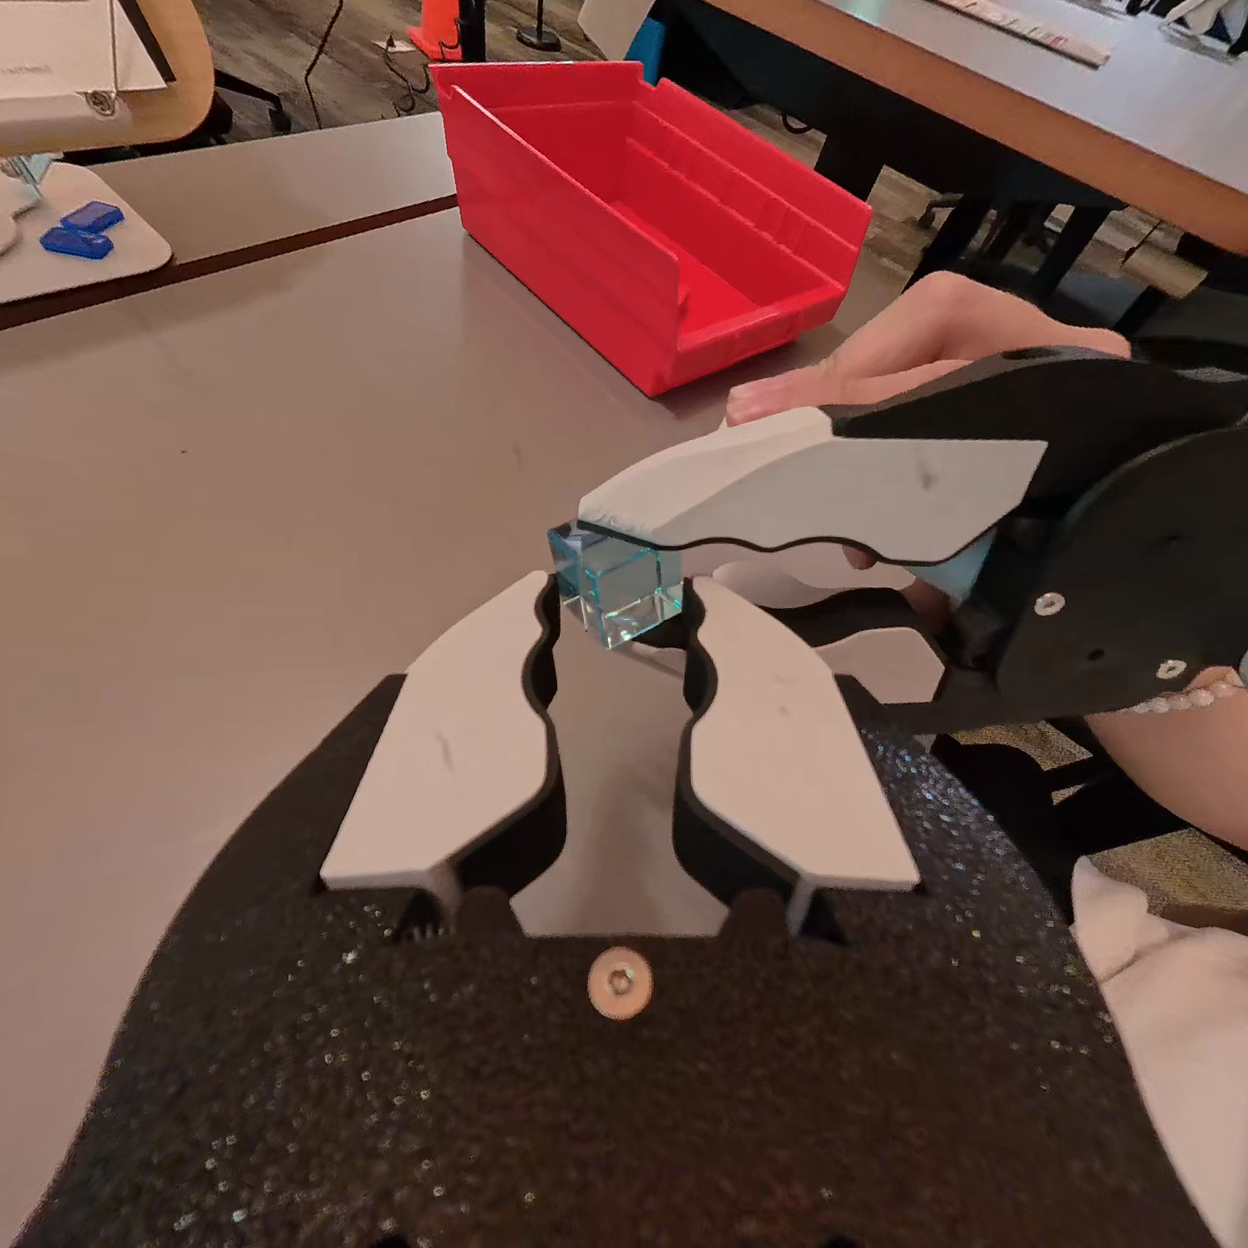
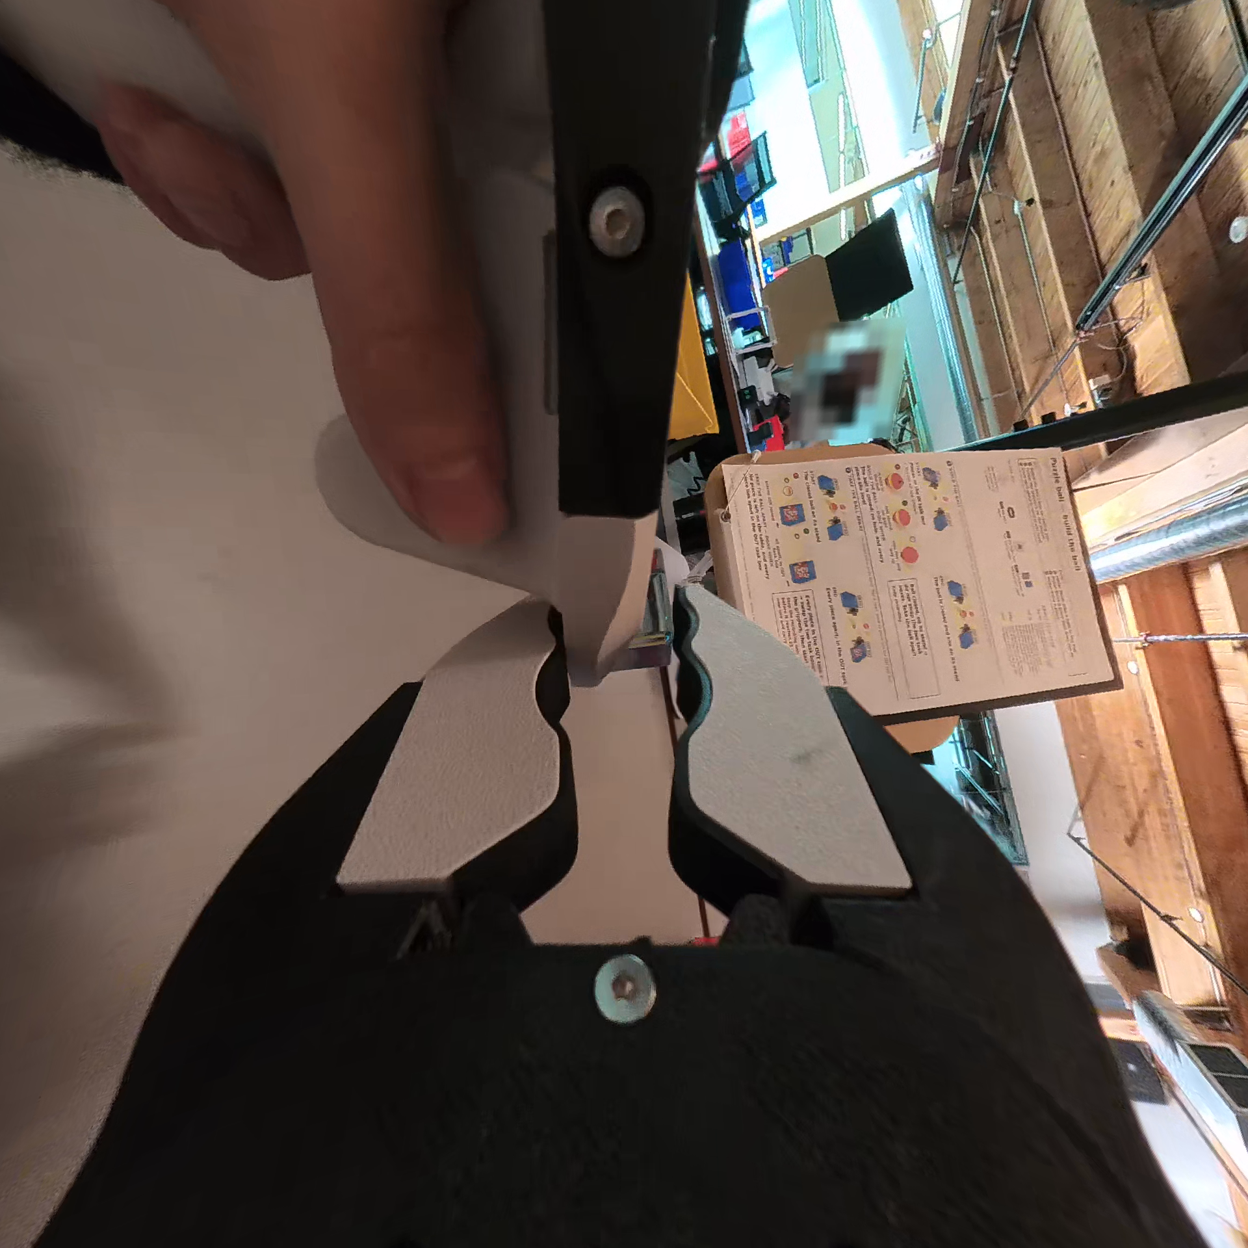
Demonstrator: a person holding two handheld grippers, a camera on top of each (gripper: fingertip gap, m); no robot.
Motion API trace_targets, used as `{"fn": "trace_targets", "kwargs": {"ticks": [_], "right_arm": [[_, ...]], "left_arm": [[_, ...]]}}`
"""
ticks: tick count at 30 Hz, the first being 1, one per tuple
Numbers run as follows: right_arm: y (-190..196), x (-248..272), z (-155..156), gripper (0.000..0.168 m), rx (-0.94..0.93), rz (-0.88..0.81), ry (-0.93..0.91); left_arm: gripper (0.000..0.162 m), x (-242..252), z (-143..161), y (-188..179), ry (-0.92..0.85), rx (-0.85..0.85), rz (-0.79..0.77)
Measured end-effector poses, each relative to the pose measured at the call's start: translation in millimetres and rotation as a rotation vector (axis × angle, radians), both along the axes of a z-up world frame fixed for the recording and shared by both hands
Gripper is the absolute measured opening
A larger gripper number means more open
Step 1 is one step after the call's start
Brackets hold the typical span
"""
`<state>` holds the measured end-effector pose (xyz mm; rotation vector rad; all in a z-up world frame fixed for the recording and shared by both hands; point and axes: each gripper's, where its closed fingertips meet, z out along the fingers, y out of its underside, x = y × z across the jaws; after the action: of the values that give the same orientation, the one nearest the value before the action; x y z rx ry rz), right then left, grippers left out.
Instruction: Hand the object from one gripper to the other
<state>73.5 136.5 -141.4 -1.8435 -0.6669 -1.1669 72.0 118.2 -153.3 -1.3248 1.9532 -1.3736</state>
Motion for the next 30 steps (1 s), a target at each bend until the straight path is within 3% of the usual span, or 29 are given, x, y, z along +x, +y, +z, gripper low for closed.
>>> {"fn": "trace_targets", "kwargs": {"ticks": [1, 5, 11, 14, 18, 20, 24, 25, 26, 30], "right_arm": [[0.2, 0.2, 0.2, 0.028, 0.004, -0.002, -0.001], [0.7, -8.9, 5.0, 0.036, 0.069, 0.079, 0.161], [-11.8, -24.7, 45.1, 0.082, 0.363, 0.310, 0.963], [-13.0, -25.1, 46.9, 0.081, 0.401, 0.321, 1.384], [-9.6, -40.5, 45.9, 0.068, 0.357, 0.409, 1.900], [-8.6, -46.4, 45.5, 0.065, 0.329, 0.455, 1.984], [-3.3, -53.0, 34.7, 0.064, 0.273, 0.432, 1.971], [-2.5, -52.6, 33.3, 0.054, 0.274, 0.432, 1.965], [-2.8, -52.5, 33.6, 0.034, 0.279, 0.451, 1.961], [-0.3, -46.7, 27.7, 0.030, 0.274, 0.431, 1.914]], "left_arm": [[0.034, 0.1, 0.2, 0.1, -0.005, 0.001, -0.008], [0.033, -1.7, 6.7, -0.1, -0.045, -0.081, -0.095], [0.033, -19.3, 50.4, 8.6, -0.271, -0.327, -0.324], [0.034, -36.9, 57.8, 7.4, -0.388, -0.319, -0.461], [0.034, -45.7, 50.7, 2.2, -0.542, -0.094, -0.520], [0.034, -42.7, 44.6, 1.1, -0.599, 0.041, -0.507], [0.034, -39.6, 37.0, -4.3, -0.706, 0.235, -0.502], [0.034, -39.1, 36.2, -6.2, -0.723, 0.262, -0.501], [0.034, -37.2, 34.7, -6.8, -0.729, 0.291, -0.492], [0.033, -28.9, 28.3, -2.7, -0.747, 0.414, -0.442]]}}
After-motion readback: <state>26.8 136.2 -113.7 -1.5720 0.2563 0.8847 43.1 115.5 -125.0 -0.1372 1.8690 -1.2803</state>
